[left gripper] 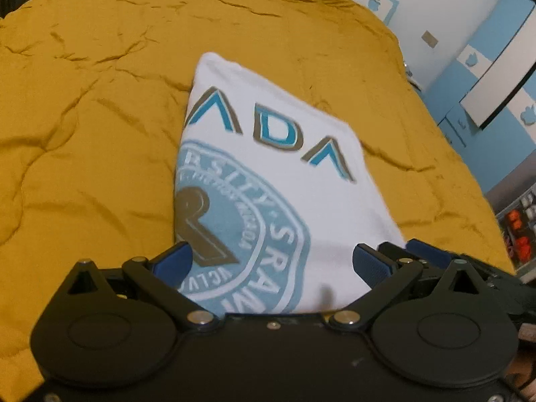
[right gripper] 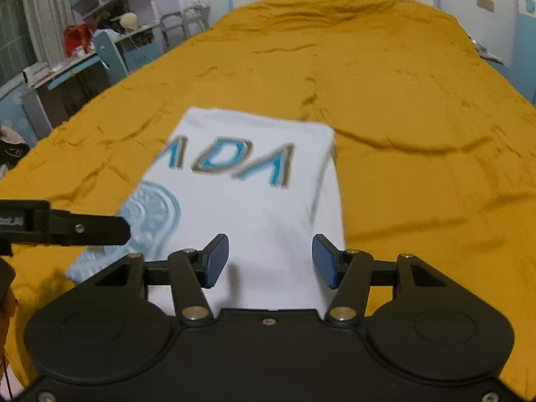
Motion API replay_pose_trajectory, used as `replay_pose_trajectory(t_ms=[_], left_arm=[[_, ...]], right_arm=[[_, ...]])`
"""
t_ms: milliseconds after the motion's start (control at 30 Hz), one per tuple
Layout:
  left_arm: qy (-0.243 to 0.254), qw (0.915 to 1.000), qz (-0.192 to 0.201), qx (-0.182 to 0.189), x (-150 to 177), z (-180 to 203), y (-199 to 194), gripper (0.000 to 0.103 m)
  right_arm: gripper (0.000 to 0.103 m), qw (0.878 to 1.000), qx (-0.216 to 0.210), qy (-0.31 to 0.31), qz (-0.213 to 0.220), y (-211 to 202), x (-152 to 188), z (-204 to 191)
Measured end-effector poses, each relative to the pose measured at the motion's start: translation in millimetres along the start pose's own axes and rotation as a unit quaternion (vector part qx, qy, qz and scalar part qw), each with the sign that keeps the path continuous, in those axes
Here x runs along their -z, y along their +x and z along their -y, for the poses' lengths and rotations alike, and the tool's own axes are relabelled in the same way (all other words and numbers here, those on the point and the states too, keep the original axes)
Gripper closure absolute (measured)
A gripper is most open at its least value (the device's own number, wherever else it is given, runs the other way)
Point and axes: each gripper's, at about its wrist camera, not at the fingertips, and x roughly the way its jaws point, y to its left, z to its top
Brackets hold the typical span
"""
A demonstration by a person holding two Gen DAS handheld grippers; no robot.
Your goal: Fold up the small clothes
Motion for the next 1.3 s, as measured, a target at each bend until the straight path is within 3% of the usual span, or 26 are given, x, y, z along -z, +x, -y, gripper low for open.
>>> replay_pose_trajectory(t_ms=[367,567,800,967,1300], left_arm=[[0.017,0.9995,-0.020,-0.017,12.6,-3.2,21.8,0.000],[-0.007,0.9990,0.011,-0.043,9.1,0.6,-14.4,0.000],[0.000,0.9953,0.060,-0.076,15.3,16.4,-74.4,0.000],[0.014,0.9938,0.077,-0.079,28.5,31.6,-115.1,0.000],[0.021,0.9911,0.083,-0.101,69.1,48.6,-174.2,0.000]], right_arm=[[0.043,1.000,0.022,-0.006,-0.021,11.8,16.0,8.4],[0.037,0.998,0.026,0.047,-0.023,-7.3,13.0,21.1],[0.000,0.998,0.041,0.000,0.043,-68.1,3.9,-6.7],[0.000,0.996,0.046,-0.020,0.068,-110.1,1.1,-24.5],[0.000,0.997,0.037,-0.026,0.058,-164.4,14.8,-41.7]])
